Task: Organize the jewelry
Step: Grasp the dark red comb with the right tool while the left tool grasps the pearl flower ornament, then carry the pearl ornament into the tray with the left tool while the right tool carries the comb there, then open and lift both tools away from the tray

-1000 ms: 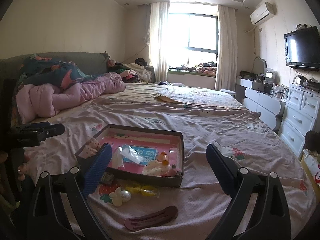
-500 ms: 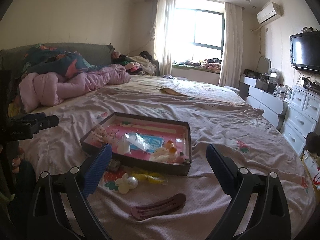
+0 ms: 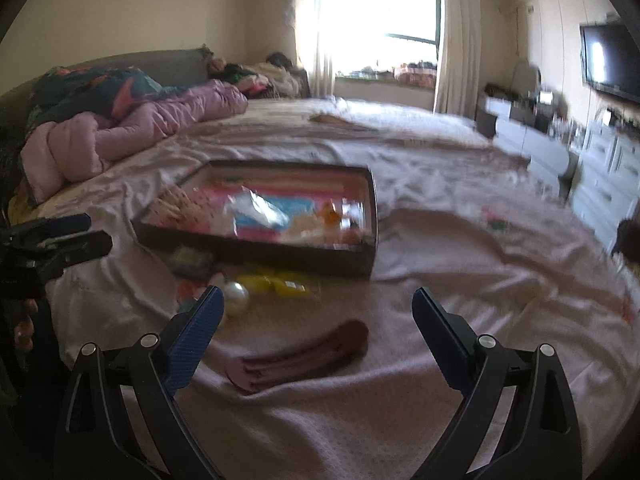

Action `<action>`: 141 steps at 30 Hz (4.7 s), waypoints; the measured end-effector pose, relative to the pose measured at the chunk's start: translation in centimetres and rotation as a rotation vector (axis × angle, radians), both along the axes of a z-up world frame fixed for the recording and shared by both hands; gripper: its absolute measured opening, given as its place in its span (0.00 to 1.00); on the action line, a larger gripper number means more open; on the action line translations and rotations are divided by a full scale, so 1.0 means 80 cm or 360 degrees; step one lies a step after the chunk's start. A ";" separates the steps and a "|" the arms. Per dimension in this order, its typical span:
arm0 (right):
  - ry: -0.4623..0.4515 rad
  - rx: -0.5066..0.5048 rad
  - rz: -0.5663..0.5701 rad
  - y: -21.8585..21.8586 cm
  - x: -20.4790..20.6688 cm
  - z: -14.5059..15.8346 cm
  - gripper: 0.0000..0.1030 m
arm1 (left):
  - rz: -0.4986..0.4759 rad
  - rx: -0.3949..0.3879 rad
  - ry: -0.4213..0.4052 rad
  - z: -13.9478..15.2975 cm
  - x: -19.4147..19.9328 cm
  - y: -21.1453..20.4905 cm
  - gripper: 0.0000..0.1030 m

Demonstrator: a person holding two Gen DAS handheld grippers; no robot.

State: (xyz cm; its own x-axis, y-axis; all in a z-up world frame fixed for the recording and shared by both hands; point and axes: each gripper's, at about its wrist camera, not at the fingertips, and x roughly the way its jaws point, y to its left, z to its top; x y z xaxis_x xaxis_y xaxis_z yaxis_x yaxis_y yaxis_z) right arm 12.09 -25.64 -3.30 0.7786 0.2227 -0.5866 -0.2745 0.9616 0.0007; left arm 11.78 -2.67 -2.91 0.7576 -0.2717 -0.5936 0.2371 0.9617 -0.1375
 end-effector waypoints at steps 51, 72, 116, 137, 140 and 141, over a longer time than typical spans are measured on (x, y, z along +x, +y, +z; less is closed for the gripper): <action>0.0144 0.0267 0.0035 -0.050 0.038 0.003 0.06 | -0.0305 0.0003 0.0174 -0.039 0.047 -0.078 0.30; -0.0153 0.0209 0.0193 0.020 0.085 0.102 0.06 | 0.0093 -0.0124 -0.0017 0.033 0.084 0.035 0.30; 0.0014 0.0184 0.0093 0.067 0.208 0.019 0.06 | 0.0206 -0.0021 0.0067 -0.004 0.165 0.066 0.43; -0.0129 0.0202 0.0024 0.035 0.145 0.055 0.59 | 0.0219 -0.0061 -0.0027 0.034 0.130 0.059 0.59; -0.0163 0.0227 0.0029 0.029 0.132 0.066 0.67 | 0.0218 -0.0075 -0.0059 0.046 0.120 0.057 0.65; -0.0177 0.0232 0.0029 0.027 0.126 0.070 0.68 | 0.0220 -0.0071 -0.0074 0.050 0.116 0.056 0.67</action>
State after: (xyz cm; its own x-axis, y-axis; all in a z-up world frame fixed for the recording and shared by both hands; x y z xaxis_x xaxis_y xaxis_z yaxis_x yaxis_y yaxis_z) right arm 22.17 -23.49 2.30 0.8318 0.3137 -0.4578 -0.2980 0.9484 0.1084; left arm 21.10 1.82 1.11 0.8161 -0.1882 -0.5465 0.1100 0.9788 -0.1729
